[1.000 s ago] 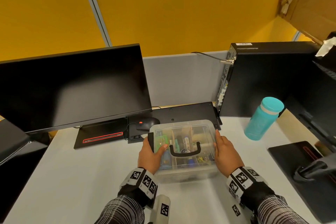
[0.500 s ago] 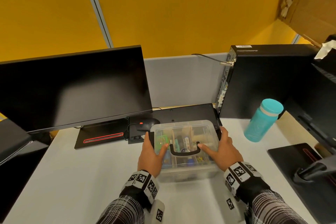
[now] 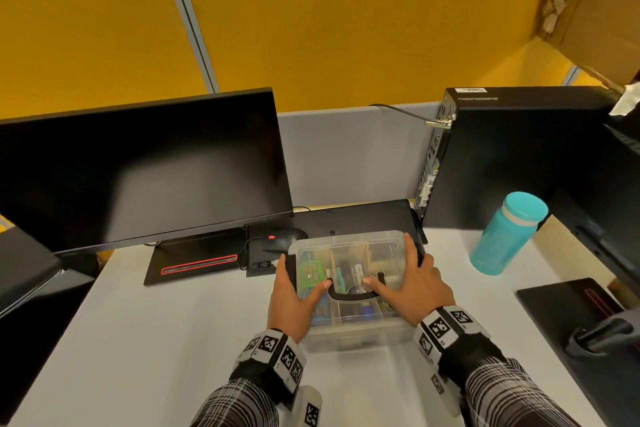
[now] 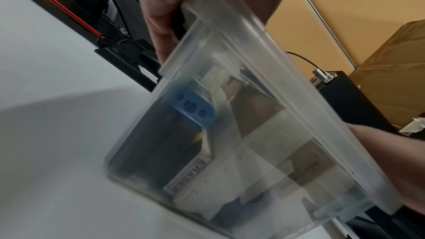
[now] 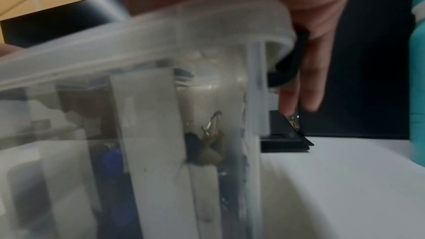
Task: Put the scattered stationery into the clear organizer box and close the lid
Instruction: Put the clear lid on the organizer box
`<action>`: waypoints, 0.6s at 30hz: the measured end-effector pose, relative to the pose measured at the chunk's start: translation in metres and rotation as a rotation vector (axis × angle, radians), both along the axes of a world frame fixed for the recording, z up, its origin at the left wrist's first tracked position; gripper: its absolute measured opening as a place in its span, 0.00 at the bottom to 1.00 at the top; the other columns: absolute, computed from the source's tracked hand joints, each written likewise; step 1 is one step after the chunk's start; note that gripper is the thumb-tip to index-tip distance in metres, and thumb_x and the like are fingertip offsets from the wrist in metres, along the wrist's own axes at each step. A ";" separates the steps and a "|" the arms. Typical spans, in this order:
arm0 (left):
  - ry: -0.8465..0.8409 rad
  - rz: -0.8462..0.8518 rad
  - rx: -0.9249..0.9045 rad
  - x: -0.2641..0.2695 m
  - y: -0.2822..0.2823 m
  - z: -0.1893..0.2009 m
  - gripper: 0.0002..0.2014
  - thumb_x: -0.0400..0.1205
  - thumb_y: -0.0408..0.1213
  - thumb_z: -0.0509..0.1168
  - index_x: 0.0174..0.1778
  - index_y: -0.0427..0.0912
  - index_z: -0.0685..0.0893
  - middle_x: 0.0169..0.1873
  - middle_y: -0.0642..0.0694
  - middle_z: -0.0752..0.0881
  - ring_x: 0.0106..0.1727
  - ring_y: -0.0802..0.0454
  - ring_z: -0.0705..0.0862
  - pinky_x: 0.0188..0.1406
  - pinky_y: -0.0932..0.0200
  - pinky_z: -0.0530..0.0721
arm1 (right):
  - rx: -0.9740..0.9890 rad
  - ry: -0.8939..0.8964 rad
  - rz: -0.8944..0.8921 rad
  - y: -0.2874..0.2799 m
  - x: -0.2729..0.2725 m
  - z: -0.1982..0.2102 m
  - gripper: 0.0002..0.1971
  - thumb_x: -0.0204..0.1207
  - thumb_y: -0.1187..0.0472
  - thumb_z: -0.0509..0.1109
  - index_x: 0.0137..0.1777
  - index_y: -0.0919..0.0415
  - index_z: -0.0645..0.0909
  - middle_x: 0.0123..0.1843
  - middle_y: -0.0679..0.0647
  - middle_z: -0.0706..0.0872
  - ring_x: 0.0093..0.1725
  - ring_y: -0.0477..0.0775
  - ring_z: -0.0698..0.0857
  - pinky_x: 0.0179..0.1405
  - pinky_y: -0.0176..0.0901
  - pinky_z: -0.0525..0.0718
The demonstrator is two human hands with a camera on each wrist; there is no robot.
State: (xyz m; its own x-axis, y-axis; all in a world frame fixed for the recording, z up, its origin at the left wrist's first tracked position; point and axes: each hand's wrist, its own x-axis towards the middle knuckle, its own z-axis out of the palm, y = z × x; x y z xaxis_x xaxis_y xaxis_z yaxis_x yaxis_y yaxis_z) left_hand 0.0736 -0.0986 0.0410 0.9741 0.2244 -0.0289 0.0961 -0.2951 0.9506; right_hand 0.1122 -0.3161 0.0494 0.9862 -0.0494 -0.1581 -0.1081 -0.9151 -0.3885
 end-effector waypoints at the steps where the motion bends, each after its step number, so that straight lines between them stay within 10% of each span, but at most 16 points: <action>1: -0.002 0.000 -0.004 0.000 0.000 0.000 0.33 0.74 0.40 0.74 0.66 0.62 0.60 0.58 0.57 0.78 0.58 0.58 0.80 0.55 0.63 0.82 | 0.040 -0.037 -0.006 0.000 -0.002 -0.002 0.55 0.60 0.20 0.59 0.79 0.42 0.36 0.76 0.61 0.65 0.70 0.62 0.75 0.63 0.58 0.81; 18: 0.047 0.026 0.051 0.001 -0.001 -0.001 0.33 0.74 0.43 0.74 0.67 0.64 0.60 0.59 0.57 0.80 0.58 0.57 0.82 0.61 0.51 0.84 | 0.016 -0.083 0.099 -0.003 -0.001 0.003 0.52 0.63 0.23 0.58 0.81 0.45 0.38 0.74 0.61 0.67 0.65 0.61 0.79 0.58 0.53 0.84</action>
State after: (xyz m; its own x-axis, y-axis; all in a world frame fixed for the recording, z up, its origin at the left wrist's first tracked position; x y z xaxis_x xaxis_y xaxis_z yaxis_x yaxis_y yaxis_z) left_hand 0.0745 -0.0995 0.0402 0.9657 0.2520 -0.0626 0.1488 -0.3394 0.9288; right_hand 0.1112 -0.3187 0.0526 0.9958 0.0511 -0.0754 0.0161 -0.9133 -0.4069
